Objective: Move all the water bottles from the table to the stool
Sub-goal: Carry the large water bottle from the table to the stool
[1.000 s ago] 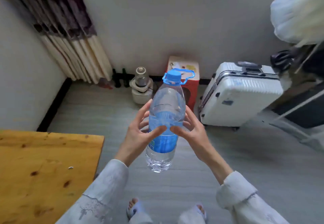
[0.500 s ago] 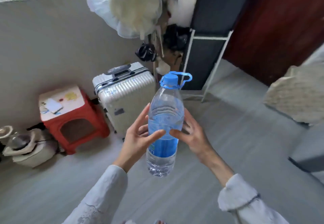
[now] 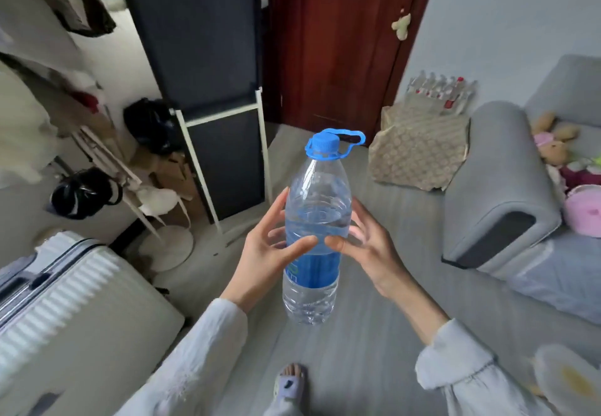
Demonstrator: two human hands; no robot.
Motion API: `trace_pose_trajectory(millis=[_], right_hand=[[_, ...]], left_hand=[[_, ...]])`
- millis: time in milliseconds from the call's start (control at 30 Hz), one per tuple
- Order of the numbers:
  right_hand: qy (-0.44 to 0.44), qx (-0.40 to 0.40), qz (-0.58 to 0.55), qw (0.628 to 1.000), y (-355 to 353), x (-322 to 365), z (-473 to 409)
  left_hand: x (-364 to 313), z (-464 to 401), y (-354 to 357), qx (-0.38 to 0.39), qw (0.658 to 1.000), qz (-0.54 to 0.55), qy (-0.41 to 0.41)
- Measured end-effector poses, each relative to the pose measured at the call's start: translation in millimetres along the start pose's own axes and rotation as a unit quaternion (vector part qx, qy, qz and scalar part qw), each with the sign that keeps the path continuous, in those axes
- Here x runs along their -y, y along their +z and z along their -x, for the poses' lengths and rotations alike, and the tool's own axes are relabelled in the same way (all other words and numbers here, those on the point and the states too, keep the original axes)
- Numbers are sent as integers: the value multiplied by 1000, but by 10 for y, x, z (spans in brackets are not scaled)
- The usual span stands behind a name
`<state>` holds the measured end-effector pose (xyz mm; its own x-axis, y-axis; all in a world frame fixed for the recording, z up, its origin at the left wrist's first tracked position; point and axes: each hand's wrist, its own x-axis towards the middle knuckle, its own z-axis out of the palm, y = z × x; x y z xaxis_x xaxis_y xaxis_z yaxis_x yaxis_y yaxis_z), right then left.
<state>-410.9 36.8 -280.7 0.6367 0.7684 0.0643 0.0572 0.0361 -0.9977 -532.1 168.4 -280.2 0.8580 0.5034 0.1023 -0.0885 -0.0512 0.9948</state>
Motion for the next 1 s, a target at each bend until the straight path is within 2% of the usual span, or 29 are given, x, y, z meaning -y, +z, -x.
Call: trace_pose_trajectory(millis=[300,467,800,1000], right_hand=[[9,-132,1,991,-1393,34,-1444],[24,-168,-1,986,-2321,-144,-2129],[53,-183,11,982,-4388,-363,-3708],[75,-184,28,980,-5284,-390,-4664]], left_hand=[[30,-2357,761,135,991,-27,-5],[248,-3439,1405,189,982,-21,-18],[573,-5654,2838,189,980,8,-68],[681,-6891,3341,187,980,23,-68]])
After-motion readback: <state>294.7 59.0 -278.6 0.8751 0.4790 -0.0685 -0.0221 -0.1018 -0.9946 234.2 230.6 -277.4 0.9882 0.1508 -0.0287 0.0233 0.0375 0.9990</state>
